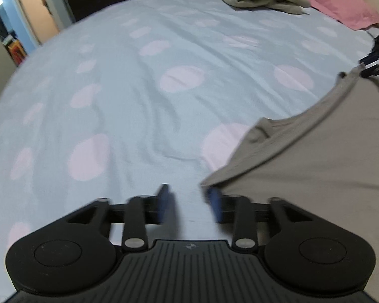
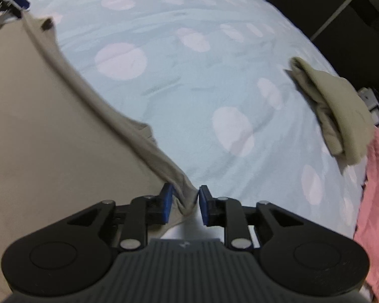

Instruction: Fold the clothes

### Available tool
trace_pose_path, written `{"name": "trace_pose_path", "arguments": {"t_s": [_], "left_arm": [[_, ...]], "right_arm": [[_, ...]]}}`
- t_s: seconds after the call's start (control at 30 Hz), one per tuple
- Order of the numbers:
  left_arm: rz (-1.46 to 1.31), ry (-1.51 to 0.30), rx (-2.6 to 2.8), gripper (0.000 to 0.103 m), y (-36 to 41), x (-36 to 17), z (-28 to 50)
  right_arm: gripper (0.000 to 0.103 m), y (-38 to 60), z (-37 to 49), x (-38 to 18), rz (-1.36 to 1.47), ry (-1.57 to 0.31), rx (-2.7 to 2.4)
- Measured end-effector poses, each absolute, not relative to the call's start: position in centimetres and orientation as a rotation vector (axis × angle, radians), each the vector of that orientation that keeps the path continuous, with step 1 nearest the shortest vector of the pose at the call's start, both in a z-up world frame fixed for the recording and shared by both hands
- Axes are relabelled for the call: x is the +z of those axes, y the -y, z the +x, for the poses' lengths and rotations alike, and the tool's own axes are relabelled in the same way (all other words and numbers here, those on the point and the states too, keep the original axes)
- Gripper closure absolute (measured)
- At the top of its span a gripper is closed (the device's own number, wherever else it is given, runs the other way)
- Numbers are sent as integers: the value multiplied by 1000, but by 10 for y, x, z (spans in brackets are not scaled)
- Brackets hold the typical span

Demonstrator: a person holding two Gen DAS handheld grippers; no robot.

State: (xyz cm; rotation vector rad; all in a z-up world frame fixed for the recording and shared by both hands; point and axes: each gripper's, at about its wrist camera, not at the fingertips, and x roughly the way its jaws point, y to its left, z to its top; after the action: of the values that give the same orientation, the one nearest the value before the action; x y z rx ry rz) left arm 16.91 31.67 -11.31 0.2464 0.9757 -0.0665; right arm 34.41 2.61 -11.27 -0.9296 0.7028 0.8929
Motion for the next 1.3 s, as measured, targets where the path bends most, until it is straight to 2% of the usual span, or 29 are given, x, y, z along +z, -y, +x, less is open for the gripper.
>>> {"name": "trace_pose_path", "arguments": {"t_s": [0.2, 0.4, 0.53, 0.9, 1.03, 1.13, 1.3], "left_arm": [[244, -835, 61, 60, -336, -81, 150], [166, -841, -113, 61, -329, -71, 139], [258, -869, -262, 61, -284, -76, 129], [326, -862, -646, 60, -166, -86, 64], [373, -884, -704, 61, -151, -103, 59], [398, -936, -740, 71, -151, -118, 56], [423, -959, -734, 71, -173, -125, 37]], "right_arm": [[76, -2, 336, -88, -860, -621, 819], [76, -5, 314, -81, -866, -660, 949], [76, -16, 292, -87, -876, -718, 1071], [76, -16, 162, -82, -792, -706, 1500], [76, -26, 143, -97, -816, -722, 1545], [76, -23, 138, -111, -851, -735, 1550], [76, 7, 149, -115, -868, -736, 1558]]}}
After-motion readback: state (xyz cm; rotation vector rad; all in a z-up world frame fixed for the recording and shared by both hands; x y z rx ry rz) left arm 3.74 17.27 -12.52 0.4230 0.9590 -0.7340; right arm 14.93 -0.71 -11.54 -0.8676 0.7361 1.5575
